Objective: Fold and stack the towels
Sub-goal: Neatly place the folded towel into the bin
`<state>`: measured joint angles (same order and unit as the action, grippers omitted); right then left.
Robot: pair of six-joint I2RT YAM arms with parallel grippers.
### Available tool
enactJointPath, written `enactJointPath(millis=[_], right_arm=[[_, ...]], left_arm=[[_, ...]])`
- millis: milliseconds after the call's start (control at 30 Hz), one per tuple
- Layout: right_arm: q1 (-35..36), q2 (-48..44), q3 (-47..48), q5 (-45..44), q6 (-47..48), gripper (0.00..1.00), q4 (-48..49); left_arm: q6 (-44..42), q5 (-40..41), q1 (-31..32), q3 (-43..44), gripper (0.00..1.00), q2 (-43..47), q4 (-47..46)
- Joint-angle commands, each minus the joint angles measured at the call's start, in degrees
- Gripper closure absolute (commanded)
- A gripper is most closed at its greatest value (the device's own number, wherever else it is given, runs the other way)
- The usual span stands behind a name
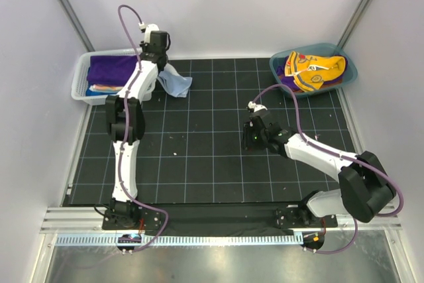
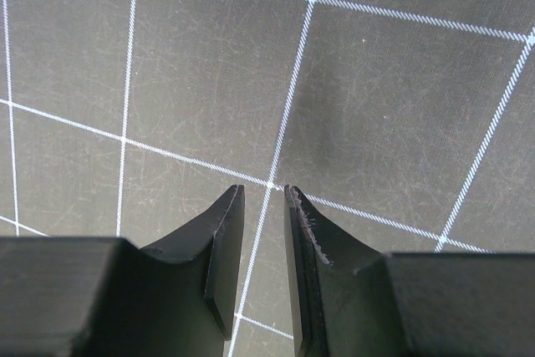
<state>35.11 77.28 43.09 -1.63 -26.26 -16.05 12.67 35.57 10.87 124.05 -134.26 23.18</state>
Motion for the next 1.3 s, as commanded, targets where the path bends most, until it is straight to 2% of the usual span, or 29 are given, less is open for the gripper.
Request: enactJointPath(millis=[0, 33, 167, 267, 467, 833, 967, 1267], right_arm=[[-0.22, 0.07, 0.94, -1.01, 0.07, 0.67, 2.87], [-0.22, 0.07, 0.86, -1.01, 0.16, 0.67, 2.87], [-0.22, 0.51, 0.85, -0.92, 0.16, 0.67, 2.96], [-0.22, 0.68, 0.85, -0.74, 0.24, 0.67, 3.05], [-0.22, 0.68, 0.5, -0.48, 0.07, 0.67, 3.48], [-0.22, 0.51, -0.02, 0.05, 0.25, 0.67, 4.19], [-0.31, 0.24, -0.29, -0.13, 0.25, 0.67, 4.28], [-0.31, -0.19, -0.73, -0.39, 0.25, 0.67, 4.54]], left_arm=[[1.75, -0.76, -0.94, 1.46, 0.74, -0.04, 0.73], [2.27, -1.12, -1.38, 1.28, 0.72, 0.13, 0.9], [4.73, -2.95, -2.78, 0.23, 0.52, 1.71, 1.43], [7.71, -6.9, -4.36, -0.74, 0.43, 3.21, 1.87], [14.47, -14.82, -6.74, -2.23, 0.32, 4.97, 3.45], [23.89, -31.6, -10.61, -7.15, 0.21, 9.01, 0.64], [28.63, -37.57, -13.86, -11.1, 0.18, 10.68, -2.51], [36.9, -41.1, -15.36, -21.03, 0.16, 15.25, -7.27]])
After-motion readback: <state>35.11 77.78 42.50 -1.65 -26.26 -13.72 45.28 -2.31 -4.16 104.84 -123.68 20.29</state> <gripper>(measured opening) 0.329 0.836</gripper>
